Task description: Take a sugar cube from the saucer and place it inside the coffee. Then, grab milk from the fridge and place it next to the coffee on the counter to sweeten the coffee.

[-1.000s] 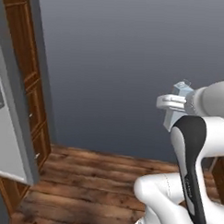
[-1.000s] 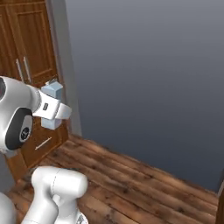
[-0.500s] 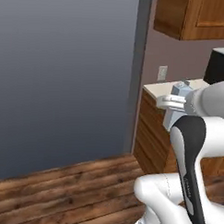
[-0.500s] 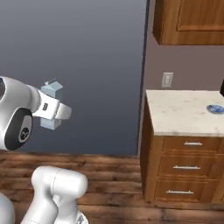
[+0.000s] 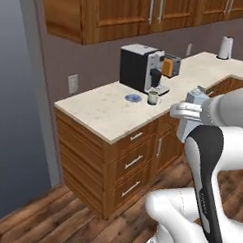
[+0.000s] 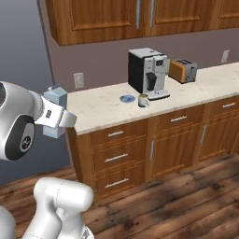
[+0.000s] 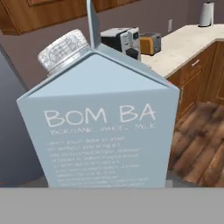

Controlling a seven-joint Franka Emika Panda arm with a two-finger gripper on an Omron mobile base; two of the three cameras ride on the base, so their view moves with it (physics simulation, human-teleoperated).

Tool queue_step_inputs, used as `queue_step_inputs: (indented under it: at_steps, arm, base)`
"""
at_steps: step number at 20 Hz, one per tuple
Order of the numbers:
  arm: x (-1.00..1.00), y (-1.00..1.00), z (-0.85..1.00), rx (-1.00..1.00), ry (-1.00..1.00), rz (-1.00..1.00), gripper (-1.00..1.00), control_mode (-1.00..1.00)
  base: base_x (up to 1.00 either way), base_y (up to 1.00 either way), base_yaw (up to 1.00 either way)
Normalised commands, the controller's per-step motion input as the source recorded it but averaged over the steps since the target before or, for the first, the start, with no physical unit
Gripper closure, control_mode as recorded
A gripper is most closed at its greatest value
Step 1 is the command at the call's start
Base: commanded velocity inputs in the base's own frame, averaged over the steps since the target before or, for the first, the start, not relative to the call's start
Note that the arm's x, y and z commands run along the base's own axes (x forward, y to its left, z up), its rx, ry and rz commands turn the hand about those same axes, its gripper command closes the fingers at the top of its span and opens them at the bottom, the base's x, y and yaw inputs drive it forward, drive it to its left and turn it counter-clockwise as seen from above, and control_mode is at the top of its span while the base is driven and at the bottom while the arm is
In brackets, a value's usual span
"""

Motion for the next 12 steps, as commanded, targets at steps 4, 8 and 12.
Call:
queue_step_inputs:
  at_steps: [4, 8, 12]
  arm:
    - [0.00, 0.00, 0.00, 0.00, 0.00, 0.00, 1.00, 1.00]
    - [0.00, 0.00, 0.00, 0.00, 0.00, 0.00, 1.00, 1.00]
    - [0.00, 0.00, 0.00, 0.00, 0.00, 0.00, 1.00, 1.00]
  base:
    - [0.66, -0.76, -0.47]
    - [1.00, -0.65, -0.25]
    - [1.00, -0.52, -0.02]
